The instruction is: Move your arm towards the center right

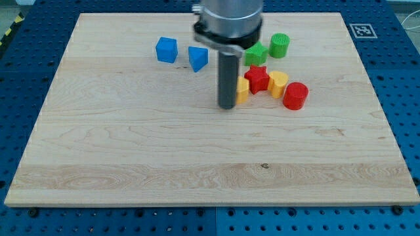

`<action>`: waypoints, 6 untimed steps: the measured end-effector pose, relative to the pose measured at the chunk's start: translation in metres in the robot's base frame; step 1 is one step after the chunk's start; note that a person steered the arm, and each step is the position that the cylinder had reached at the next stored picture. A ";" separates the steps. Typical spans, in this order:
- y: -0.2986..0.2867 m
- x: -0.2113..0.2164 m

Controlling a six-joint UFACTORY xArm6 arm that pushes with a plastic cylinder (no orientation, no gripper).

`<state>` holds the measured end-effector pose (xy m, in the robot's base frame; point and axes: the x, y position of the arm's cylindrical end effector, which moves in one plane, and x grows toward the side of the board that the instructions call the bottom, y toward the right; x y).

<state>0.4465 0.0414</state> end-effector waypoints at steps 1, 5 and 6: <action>0.023 -0.006; 0.176 0.049; 0.239 0.049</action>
